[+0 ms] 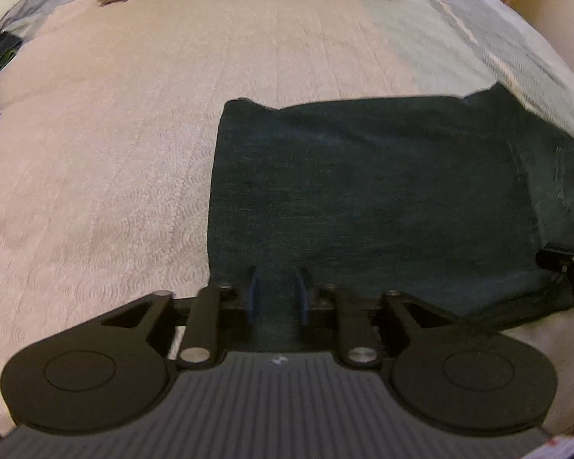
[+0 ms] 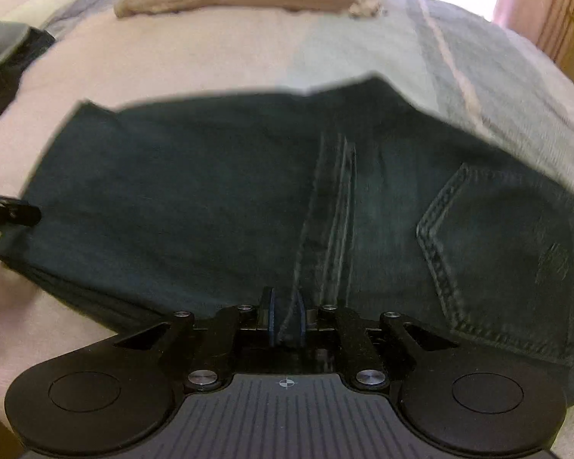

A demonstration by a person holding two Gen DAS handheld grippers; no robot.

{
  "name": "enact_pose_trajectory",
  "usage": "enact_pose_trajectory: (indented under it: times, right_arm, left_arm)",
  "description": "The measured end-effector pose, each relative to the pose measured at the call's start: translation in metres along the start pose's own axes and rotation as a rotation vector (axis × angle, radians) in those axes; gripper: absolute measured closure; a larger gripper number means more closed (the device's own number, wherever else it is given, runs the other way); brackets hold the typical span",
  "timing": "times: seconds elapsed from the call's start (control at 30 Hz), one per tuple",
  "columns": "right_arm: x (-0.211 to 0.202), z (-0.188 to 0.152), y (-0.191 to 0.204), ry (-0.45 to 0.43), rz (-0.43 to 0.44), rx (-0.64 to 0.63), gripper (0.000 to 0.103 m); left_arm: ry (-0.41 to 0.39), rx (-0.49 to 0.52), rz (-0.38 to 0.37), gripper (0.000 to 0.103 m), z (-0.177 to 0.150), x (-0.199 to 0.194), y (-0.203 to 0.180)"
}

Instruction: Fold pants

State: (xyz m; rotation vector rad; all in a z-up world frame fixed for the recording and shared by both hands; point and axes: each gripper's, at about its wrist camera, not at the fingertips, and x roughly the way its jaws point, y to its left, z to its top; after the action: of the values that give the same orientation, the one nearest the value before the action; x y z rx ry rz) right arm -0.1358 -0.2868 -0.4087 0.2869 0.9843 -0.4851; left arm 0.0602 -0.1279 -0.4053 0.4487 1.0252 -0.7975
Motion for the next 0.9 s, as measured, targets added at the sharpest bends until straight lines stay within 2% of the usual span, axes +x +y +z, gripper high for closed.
enact_pose_trajectory:
  times: [0.03,0.07,0.13,0.23,0.3,0.33,0.37,0.5,0.6,0.73,0.9]
  right_arm:
    - [-0.007,0.000,0.001,-0.023,0.023,-0.002,0.095]
    - [-0.012,-0.003,0.002,-0.026,0.033,-0.011,0.092]
    - [0.003,-0.010,0.002,0.052,0.034,-0.028,0.088]
    - [0.002,-0.006,-0.005,0.063,0.061,-0.006,0.085]
    - [-0.010,0.001,-0.013,0.036,0.072,0.023,0.071]
    - [-0.018,0.004,-0.015,0.023,0.071,0.031,0.056]
    - [-0.026,0.005,-0.018,0.015,0.070,0.037,0.047]
    - [-0.043,0.006,-0.032,0.013,0.093,0.046,0.047]
    - [-0.035,0.004,-0.049,0.044,0.090,0.092,0.046]
    - [-0.037,0.004,-0.073,0.045,0.010,0.126,0.046]
    - [-0.038,0.015,-0.088,0.027,-0.079,0.153,0.046]
  left_arm:
    - [0.008,-0.006,0.003,0.072,-0.001,-0.002,-0.002]
    - [0.032,0.000,0.021,0.072,-0.004,0.000,-0.005]
    - [0.065,0.012,0.073,0.072,-0.007,0.004,-0.013]
    - [0.102,-0.017,0.111,0.071,0.000,-0.007,-0.023]
    - [0.125,-0.052,0.101,0.070,0.000,-0.016,-0.027]
    - [0.138,-0.068,0.094,0.070,0.001,-0.020,-0.029]
    - [0.139,-0.076,0.086,0.070,0.002,-0.024,-0.031]
    - [0.103,-0.057,0.083,0.063,-0.005,-0.042,-0.032]
    - [0.136,-0.044,0.092,0.063,-0.004,-0.036,-0.018]
    - [0.153,0.000,0.124,0.063,0.001,-0.030,-0.002]
    - [0.163,0.023,0.101,0.062,0.009,-0.025,0.011]
